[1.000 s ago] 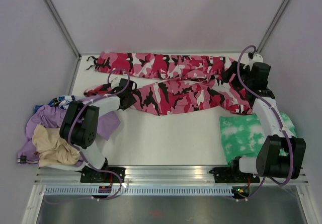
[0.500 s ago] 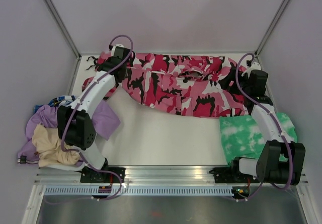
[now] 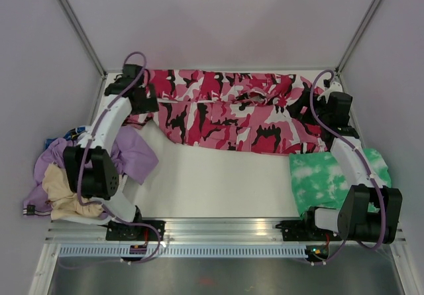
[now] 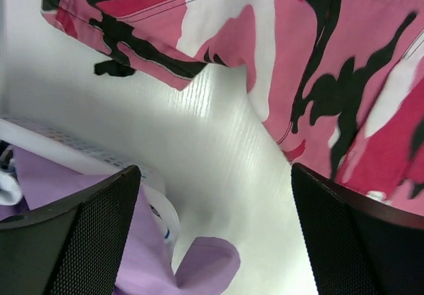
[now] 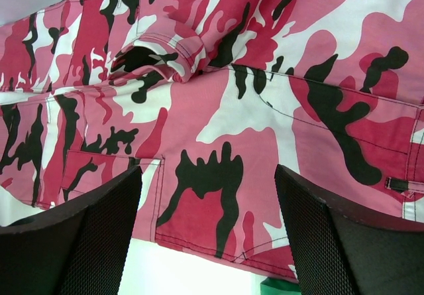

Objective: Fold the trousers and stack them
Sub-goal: Flatten the trousers out

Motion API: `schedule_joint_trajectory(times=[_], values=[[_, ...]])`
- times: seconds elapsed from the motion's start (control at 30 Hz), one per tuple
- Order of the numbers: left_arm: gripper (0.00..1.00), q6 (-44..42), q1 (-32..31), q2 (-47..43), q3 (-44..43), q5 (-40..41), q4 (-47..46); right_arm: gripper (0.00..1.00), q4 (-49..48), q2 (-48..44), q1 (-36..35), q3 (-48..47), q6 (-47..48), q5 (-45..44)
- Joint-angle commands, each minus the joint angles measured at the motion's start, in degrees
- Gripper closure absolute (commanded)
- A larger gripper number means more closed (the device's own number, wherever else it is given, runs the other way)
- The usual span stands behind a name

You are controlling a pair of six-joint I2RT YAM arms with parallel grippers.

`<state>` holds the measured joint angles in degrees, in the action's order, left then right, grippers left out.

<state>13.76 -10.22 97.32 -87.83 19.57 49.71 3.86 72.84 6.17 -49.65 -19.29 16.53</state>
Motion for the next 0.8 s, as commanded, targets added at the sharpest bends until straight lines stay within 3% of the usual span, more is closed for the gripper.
schedule_joint_trajectory(times=[0.0,0.07,0.33,0.57,0.77], values=[[0.00,7.84,11.51,-8.10,4.85,-16.52,-10.21,0.12,-1.13,-0.42,-0.29,-2.03,-0.48,2.01],[0.02,13.38,18.29,-8.37,8.37,-19.30,-13.22,0.12,-1.22,-0.24,-0.46,-2.12,-1.01,2.62],[0.11,26.92,21.12,1.37,10.41,-22.30,-24.21,0.12,-1.13,1.87,-1.34,-3.44,-1.28,2.19],[0.13,35.36,21.20,9.81,9.87,-12.56,-27.04,0.12,-1.92,4.85,-1.78,-4.31,-1.45,0.95],[0.18,44.41,21.47,15.87,9.09,-9.82,-28.88,0.12,-2.54,7.23,-1.78,-6.86,-2.25,2.01]])
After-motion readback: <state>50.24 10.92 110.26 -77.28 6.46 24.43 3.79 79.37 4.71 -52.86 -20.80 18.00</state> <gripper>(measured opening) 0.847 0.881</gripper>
